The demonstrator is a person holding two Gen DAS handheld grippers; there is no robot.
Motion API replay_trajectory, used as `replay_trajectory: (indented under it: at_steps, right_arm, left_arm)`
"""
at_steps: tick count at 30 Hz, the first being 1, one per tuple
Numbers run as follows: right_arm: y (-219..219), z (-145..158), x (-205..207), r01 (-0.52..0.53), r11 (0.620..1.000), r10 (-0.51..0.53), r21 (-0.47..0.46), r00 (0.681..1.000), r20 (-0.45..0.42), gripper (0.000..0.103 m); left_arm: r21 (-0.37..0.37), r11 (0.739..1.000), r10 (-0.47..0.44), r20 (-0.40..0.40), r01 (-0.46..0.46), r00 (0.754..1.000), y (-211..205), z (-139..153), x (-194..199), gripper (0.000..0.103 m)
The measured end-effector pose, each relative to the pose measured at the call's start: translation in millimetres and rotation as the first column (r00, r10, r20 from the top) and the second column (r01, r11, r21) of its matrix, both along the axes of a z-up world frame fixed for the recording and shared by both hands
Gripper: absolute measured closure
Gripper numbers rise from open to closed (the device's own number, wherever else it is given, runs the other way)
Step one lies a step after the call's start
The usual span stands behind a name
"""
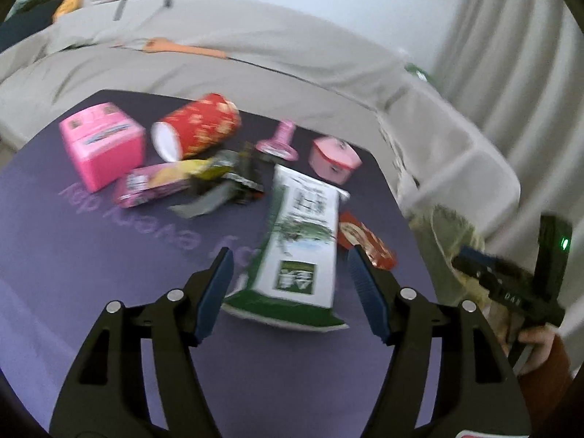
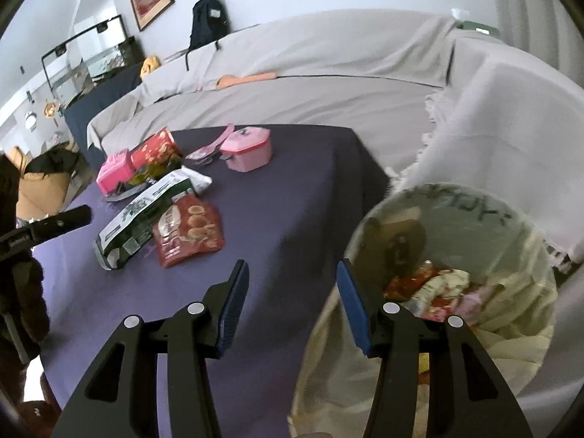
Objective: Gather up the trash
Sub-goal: 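Grasp the green-and-white milk carton with the left tool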
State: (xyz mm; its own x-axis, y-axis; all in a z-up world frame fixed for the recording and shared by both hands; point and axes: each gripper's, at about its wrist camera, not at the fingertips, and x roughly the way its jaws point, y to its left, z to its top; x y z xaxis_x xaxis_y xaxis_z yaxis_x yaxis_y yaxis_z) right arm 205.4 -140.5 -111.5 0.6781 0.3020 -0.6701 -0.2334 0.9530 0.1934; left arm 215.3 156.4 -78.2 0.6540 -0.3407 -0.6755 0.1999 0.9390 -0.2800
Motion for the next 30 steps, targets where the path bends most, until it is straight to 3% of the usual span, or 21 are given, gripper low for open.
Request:
replay_trajectory:
  at_steps: [6, 11, 16, 21, 30]
  right_arm:
    - [7.5, 1.8, -1.3, -0.011, 1.000, 0.011, -0.013, 1.000, 0.008, 0.055]
    - [3.2, -1.3, -1.0, -0.004, 1.000, 0.004, -0.004, 1.000, -0.004, 0.055]
    - [4.3, -5.6, 1.5, -0.015, 1.000, 0.015, 0.023, 1.000, -0.019, 0.055]
    - [32.4, 0.5, 3.8, -0.091, 0.996, 0.091, 0.019, 0.996, 0.003, 0.055]
    - [107.2, -6.2, 34.8, -0.240, 0.968, 0.237, -0.079, 0.970, -0.044, 0.051]
  left_arm:
    - [0.112, 0.994, -0.014, -0.035, 0.018, 0.999, -30.0, -12.5, 32.4, 0.041]
    - [0.152, 0.988, -0.008, -0.095, 0.023, 0.995, -39.7, -26.4, 51.9, 0.041]
    - [0.138, 0.990, -0.002, -0.125, 0.020, 0.992, -34.6, -32.0, 53.3, 0.045]
    - [0.119, 0.993, 0.024, -0.137, -0.008, 0.990, -15.2, -29.0, 39.6, 0.046]
    - [0.126, 0.985, 0.135, -0.114, -0.120, 0.984, 34.6, -25.2, 6.3, 0.046]
